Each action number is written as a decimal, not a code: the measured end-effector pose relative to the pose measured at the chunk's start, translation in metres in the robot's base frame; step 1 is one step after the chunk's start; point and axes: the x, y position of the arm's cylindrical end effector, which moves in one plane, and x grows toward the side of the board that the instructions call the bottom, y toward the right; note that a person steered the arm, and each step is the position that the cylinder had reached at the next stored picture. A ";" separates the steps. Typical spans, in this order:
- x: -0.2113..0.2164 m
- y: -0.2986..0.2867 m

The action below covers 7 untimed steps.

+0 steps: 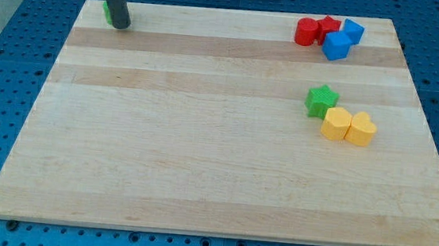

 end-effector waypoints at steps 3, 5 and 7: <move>0.049 0.062; 0.091 0.194; 0.097 0.321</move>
